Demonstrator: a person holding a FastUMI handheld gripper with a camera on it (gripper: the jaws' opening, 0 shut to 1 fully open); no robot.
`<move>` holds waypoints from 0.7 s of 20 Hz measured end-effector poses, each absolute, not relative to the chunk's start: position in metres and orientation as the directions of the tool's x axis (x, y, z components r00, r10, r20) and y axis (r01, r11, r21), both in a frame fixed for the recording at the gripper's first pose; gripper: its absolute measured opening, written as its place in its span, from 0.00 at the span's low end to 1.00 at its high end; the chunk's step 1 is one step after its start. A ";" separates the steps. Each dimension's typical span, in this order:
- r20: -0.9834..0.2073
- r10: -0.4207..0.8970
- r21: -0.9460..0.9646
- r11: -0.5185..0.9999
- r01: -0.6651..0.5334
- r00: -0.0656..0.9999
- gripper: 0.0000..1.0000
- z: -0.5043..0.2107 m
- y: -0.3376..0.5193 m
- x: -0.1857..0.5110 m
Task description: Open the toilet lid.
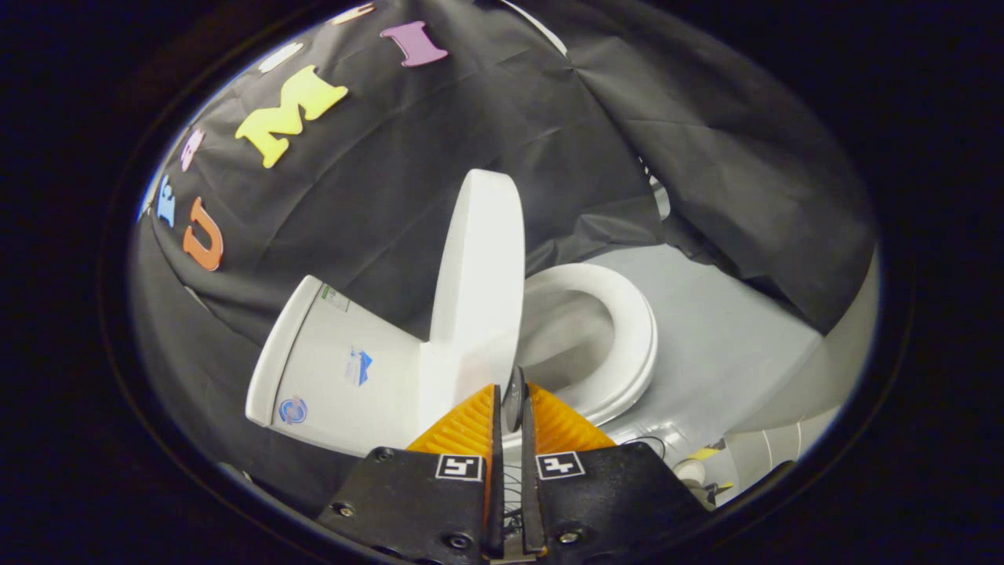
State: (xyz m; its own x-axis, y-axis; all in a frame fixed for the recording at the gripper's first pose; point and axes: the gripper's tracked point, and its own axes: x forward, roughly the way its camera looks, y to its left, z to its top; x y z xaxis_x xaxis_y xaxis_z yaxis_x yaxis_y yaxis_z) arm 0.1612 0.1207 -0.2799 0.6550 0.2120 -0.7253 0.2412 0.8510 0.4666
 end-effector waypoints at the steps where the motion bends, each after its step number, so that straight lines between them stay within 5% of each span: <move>1: -0.726 0.207 0.458 0.857 0.237 0.656 0.12 -0.278 0.123 0.160; 14: -0.719 0.171 0.392 0.900 0.190 0.674 0.12 -0.254 0.147 0.162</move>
State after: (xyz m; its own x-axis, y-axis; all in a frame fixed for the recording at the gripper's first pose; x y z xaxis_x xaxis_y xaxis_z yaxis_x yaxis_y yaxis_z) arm 0.1621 0.1470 -0.2545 0.6739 0.1707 -0.7189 0.1898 0.9003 0.3917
